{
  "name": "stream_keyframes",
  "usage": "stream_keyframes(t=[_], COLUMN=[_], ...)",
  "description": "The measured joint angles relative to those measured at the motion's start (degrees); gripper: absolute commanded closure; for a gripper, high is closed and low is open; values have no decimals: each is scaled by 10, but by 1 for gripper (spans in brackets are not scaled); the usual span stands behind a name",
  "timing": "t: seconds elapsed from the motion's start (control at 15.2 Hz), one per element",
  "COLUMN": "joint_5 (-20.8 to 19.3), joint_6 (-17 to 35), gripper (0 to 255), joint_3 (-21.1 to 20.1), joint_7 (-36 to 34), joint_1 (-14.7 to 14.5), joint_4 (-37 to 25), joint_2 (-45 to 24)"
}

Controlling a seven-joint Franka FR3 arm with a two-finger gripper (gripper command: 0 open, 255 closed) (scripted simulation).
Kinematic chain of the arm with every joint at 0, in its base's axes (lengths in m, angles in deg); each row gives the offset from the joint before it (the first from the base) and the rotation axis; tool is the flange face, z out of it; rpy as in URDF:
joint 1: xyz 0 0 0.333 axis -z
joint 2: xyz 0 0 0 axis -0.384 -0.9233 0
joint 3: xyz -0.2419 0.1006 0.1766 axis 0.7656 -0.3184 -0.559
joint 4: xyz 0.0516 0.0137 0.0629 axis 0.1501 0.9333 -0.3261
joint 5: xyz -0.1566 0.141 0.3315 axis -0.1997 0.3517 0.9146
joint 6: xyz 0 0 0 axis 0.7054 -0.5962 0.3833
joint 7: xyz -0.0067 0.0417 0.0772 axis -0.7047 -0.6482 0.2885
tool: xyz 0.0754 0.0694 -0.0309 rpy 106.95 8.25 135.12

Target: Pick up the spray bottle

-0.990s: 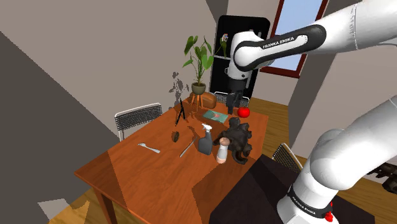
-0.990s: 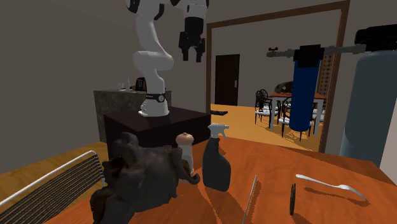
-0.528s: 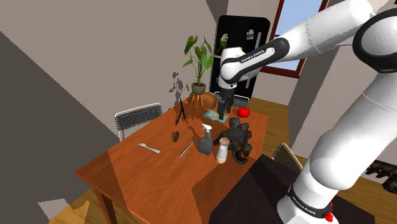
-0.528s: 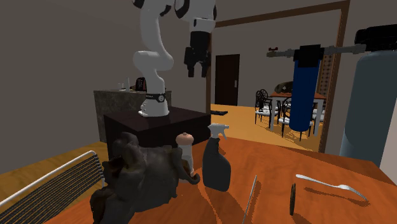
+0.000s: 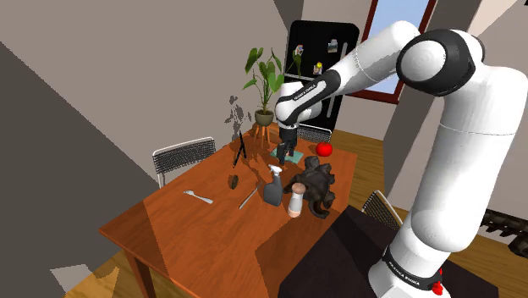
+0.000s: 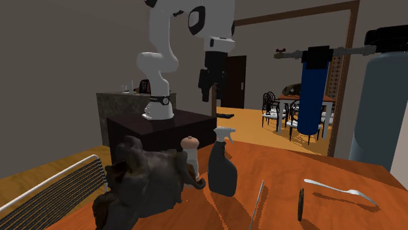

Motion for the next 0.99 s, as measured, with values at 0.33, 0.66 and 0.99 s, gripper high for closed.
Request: stream_keyframes(t=[0.33,0.66,0.99], joint_5=[14,22,26], joint_6=[23,46,72], gripper=[0,0,0], joint_3=[-1,-5,-7], joint_7=[19,27,29], joint_1=[12,19,22], joint_4=[-88,-130,-131], joint_2=[-112,-178,-204])
